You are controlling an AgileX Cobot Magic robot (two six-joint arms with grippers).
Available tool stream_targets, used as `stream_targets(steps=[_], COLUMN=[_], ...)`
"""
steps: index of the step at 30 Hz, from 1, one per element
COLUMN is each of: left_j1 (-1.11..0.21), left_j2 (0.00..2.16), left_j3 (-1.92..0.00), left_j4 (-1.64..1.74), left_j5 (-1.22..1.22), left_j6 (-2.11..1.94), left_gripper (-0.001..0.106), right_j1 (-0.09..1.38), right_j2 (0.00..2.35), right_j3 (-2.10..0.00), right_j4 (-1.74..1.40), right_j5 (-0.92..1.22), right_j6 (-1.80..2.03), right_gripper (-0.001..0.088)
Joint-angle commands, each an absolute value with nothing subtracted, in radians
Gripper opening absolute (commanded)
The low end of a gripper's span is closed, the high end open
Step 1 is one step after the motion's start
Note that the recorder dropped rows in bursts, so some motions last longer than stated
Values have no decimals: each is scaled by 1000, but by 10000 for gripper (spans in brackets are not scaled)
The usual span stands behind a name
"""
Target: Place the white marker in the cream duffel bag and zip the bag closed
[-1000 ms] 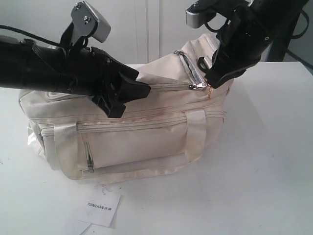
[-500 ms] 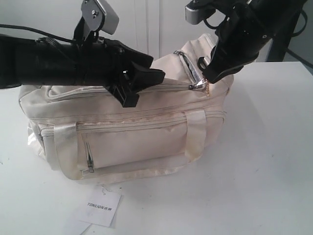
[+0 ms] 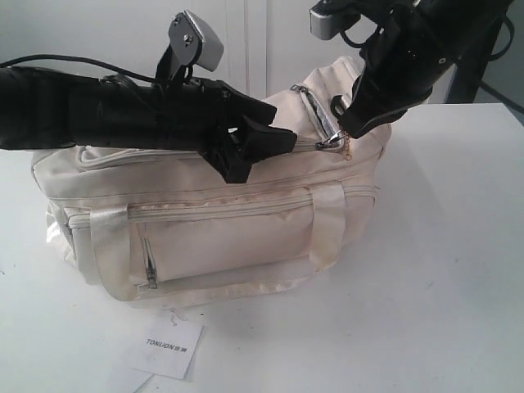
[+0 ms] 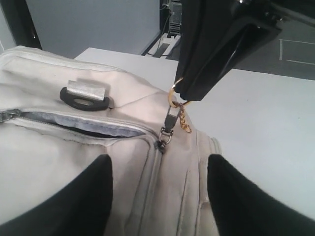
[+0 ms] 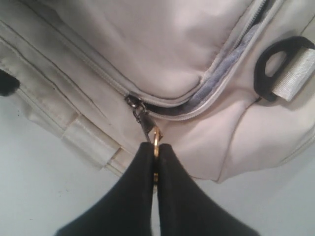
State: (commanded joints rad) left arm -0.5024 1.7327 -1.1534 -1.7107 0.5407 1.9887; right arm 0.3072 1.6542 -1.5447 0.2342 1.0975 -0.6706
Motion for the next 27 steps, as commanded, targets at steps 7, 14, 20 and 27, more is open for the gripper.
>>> stream_targets(steps=[7,14,20,27], left_j1=[-502,-502,-502,-502], left_j2=[1759,1773,1767,1716], left_j3=[-1153,-1153,-1153,-1153], left_j4=[-1696,-1653,-1600,-1582], left_j5=[516,512,516,513], left_j6=[1993,1993,1986,1988], left_gripper=[604,262,0,0], right_j1=[307,307,307,307], right_j2=[1654,1654,1654,1654], right_j3=[-1545,-1545,-1545,-1545], right_j4=[235,235,235,232], right_j5=[1098,1091,1090,1050], right_j6=[-671,-671,-671,-671], right_gripper=[0,0,0,0])
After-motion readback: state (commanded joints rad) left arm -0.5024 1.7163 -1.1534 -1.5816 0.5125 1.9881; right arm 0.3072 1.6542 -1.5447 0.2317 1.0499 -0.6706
